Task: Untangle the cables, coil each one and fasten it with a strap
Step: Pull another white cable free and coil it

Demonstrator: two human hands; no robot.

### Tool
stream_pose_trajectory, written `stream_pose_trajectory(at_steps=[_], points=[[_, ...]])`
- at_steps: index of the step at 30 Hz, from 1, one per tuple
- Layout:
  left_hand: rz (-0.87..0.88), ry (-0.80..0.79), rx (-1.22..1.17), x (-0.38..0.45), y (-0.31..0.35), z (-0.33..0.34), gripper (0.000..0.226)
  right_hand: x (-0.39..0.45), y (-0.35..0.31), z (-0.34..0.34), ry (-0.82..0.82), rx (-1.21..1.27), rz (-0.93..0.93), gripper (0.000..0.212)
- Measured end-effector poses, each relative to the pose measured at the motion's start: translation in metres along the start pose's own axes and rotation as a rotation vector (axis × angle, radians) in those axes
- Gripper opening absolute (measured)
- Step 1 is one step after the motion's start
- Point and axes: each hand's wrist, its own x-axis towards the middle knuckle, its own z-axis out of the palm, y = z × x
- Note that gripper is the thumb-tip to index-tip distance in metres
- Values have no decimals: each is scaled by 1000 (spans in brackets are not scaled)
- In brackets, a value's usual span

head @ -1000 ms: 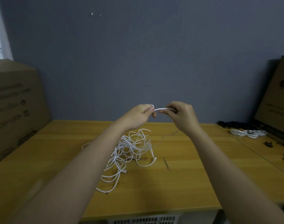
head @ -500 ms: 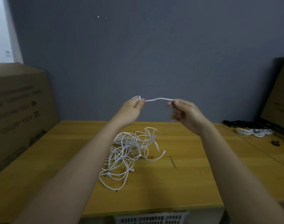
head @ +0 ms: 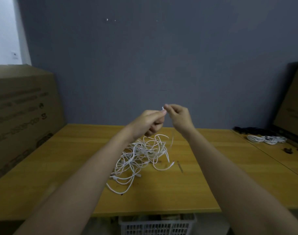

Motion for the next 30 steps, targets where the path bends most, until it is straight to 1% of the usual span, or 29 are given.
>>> stream_pose_trajectory(at_steps=[3, 5, 7, 10, 12, 14, 16, 18, 20, 22, 24, 25, 28, 30], points=[[59, -1, -209, 1, 6, 4, 37, -20, 10, 14, -110, 77, 35, 23], [82, 55, -350, 5, 7, 6, 33, -32, 15, 24, -150, 95, 73, 26], [102, 132, -415, 11, 5, 9, 30, -44, 20, 30, -172, 100, 99, 26], [99, 283, -387, 21, -2, 12, 26, -59, 31, 34, -189, 48, 124, 25], [86, 383, -287, 27, -9, 13, 26, -68, 37, 34, -227, -66, 108, 24], [60, 451, -152, 29, -17, 14, 27, -74, 42, 30, -272, -224, 38, 21], [31, 483, -74, 30, -24, 14, 27, -78, 45, 25, -309, -389, -74, 14], [0, 492, -95, 32, -29, 15, 25, -81, 46, 21, -347, -533, -158, 10], [-17, 493, -169, 34, -31, 19, 22, -83, 44, 20, -399, -585, -166, 11], [-27, 470, -160, 36, -32, 23, 17, -84, 42, 20, -461, -583, -127, 13], [-21, 437, -37, 37, -35, 25, 16, -85, 43, 19, -475, -543, -82, 10], [-12, 423, 61, 37, -36, 23, 16, -86, 44, 18, -456, -476, -41, 8], [17, 401, 408, 33, -38, 13, 13, -87, 50, 13, -346, -141, 137, 8], [22, 391, 602, 30, -38, 6, 13, -89, 57, 12, -333, -23, 215, 7]])
